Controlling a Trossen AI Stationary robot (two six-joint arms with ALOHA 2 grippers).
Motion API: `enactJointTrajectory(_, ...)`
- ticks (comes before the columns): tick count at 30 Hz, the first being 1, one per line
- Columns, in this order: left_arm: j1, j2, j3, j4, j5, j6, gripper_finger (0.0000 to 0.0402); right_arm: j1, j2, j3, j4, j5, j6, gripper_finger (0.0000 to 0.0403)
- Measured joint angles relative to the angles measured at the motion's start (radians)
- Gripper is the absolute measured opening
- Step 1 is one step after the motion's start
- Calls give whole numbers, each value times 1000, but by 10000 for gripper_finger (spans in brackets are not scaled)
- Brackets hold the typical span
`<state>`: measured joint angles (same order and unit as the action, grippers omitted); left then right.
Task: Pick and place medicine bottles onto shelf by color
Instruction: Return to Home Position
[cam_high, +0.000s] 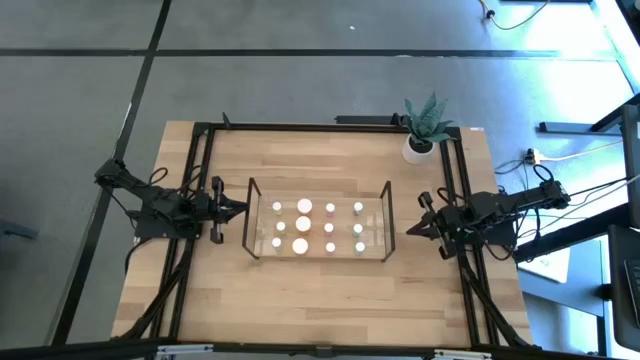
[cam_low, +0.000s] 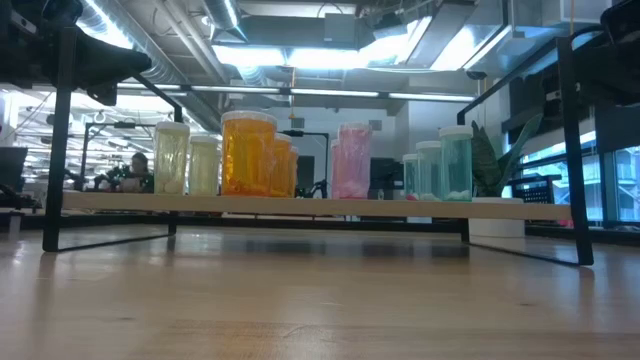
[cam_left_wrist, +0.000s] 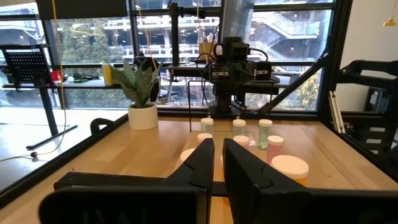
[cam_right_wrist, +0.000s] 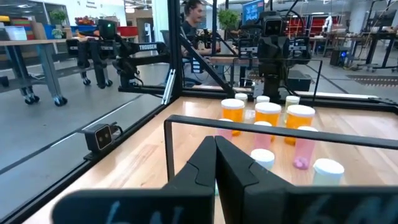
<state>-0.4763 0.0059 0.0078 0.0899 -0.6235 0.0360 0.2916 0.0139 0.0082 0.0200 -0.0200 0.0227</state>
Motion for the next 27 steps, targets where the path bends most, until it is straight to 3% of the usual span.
enactJointTrajectory(27, 0, 0, 0, 0, 0, 0, 27, 0, 0, 0, 0, 0, -4, 15)
